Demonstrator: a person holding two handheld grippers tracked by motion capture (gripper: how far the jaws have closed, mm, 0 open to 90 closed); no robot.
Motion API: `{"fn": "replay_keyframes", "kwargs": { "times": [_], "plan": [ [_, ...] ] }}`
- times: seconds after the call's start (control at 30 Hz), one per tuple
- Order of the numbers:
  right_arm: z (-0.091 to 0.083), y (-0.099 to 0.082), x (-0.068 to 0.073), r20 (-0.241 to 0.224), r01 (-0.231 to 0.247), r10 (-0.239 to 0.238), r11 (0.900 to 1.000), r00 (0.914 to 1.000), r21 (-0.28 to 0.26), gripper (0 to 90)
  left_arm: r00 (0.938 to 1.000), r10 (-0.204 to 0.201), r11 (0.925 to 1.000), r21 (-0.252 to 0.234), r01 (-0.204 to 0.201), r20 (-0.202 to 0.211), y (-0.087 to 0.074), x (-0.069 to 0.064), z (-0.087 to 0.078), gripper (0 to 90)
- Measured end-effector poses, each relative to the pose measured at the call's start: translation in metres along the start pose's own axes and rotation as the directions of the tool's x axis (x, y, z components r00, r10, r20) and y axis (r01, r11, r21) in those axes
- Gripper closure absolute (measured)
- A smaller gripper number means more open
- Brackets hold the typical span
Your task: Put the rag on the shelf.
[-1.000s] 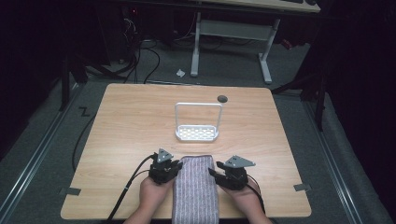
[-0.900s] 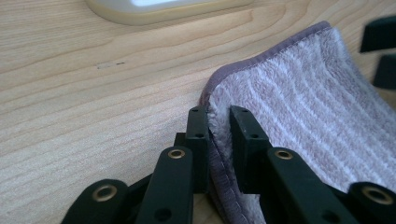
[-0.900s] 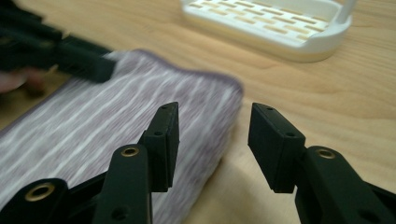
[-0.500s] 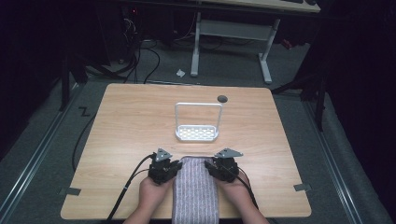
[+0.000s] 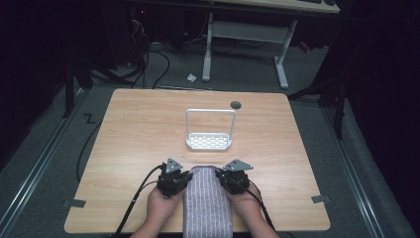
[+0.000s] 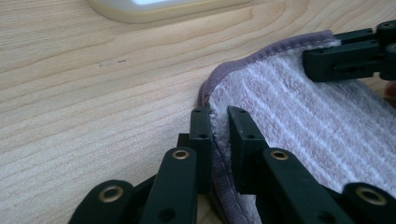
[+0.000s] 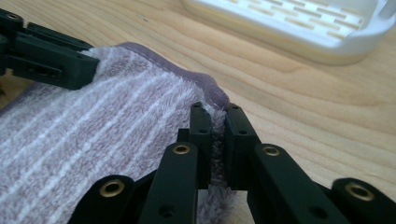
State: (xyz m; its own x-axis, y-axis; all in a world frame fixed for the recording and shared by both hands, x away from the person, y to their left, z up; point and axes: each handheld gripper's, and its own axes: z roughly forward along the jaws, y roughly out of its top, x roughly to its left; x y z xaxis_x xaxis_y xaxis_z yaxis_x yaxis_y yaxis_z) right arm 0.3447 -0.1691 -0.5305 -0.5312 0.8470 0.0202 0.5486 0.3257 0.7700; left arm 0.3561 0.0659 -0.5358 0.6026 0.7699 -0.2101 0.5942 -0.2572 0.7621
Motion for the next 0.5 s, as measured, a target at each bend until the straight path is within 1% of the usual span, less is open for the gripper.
{"fn": "replay_keyframes", "kwargs": {
  "times": [0.03, 0.07, 0.1, 0.13, 0.17, 0.23, 0.3, 0.33, 0.37, 0.4, 0.43, 0.47, 0.5],
  "plan": [
    [-0.002, 0.0, 0.002, 0.007, 0.01, -0.01, 0.9998, 0.9999, -0.017, 83.9, 1.0, 0.005, 0.9999, -0.011, -0.005, -0.006, 0.0, 0.0, -0.001, 81.2],
    [-0.008, 0.001, 0.004, 0.016, 0.011, -0.01, 0.9982, 0.9998, -0.059, 83.8, 0.9997, 0.008, 0.9996, -0.028, -0.009, -0.024, 0.0, -0.001, -0.002, 81.7],
    [-0.011, 0.001, 0.005, 0.018, 0.013, -0.011, 0.9968, 0.9998, -0.078, 83.8, 0.9989, 0.02, 0.998, -0.059, -0.023, -0.042, -0.001, -0.004, -0.005, 82.0],
    [-0.011, 0.001, 0.005, 0.018, 0.013, -0.011, 0.9968, 0.9998, -0.078, 83.8, 0.9985, 0.028, 0.9967, -0.075, -0.031, -0.047, -0.001, -0.006, -0.007, 82.0],
    [-0.017, 0.001, 0.006, 0.023, 0.027, -0.024, 0.9935, 0.9994, -0.11, 83.8, 0.9995, 0.016, 0.9958, -0.09, -0.018, -0.028, -0.001, -0.008, -0.008, 82.0],
    [-0.022, 0.002, 0.006, 0.029, 0.034, -0.031, 0.9898, 0.9991, -0.138, 83.8, 0.9995, 0.008, 0.9924, -0.122, -0.012, -0.031, 0.0, -0.009, -0.012, 82.0],
    [-0.027, 0.003, 0.006, 0.036, 0.035, -0.03, 0.9846, 0.9989, -0.171, 83.8, 0.9996, -0.011, 0.9883, -0.153, 0.007, -0.025, 0.002, -0.008, -0.017, 82.0],
    [-0.028, 0.003, 0.007, 0.038, 0.035, -0.029, 0.9826, 0.9989, -0.183, 83.8, 0.9995, -0.012, 0.9856, -0.169, 0.008, -0.028, 0.004, -0.009, -0.02, 82.0],
    [-0.03, 0.004, 0.007, 0.041, 0.035, -0.028, 0.9797, 0.9988, -0.197, 83.7, 0.9992, -0.005, 0.9816, -0.191, -0.002, -0.04, 0.005, -0.011, -0.024, 82.0],
    [-0.032, 0.005, 0.008, 0.048, 0.04, -0.03, 0.9755, 0.9984, -0.216, 83.7, 0.9992, -0.005, 0.9816, -0.191, -0.002, -0.04, 0.005, -0.011, -0.024, 82.1],
    [-0.033, 0.005, 0.009, 0.051, 0.04, -0.029, 0.9738, 0.9983, -0.224, 83.7, 0.9984, 0.008, 0.9737, -0.227, -0.021, -0.057, 0.006, -0.017, -0.03, 82.0],
    [-0.035, 0.007, 0.009, 0.054, 0.039, -0.027, 0.9706, 0.9982, -0.238, 83.7, 0.9982, 0.009, 0.9713, -0.237, -0.023, -0.059, 0.007, -0.018, -0.031, 82.1],
    [-0.036, 0.007, 0.01, 0.056, 0.036, -0.023, 0.9682, 0.9982, -0.247, 83.7, 0.9981, 0.007, 0.9666, -0.255, -0.022, -0.062, 0.007, -0.021, -0.034, 82.1]
  ]
}}
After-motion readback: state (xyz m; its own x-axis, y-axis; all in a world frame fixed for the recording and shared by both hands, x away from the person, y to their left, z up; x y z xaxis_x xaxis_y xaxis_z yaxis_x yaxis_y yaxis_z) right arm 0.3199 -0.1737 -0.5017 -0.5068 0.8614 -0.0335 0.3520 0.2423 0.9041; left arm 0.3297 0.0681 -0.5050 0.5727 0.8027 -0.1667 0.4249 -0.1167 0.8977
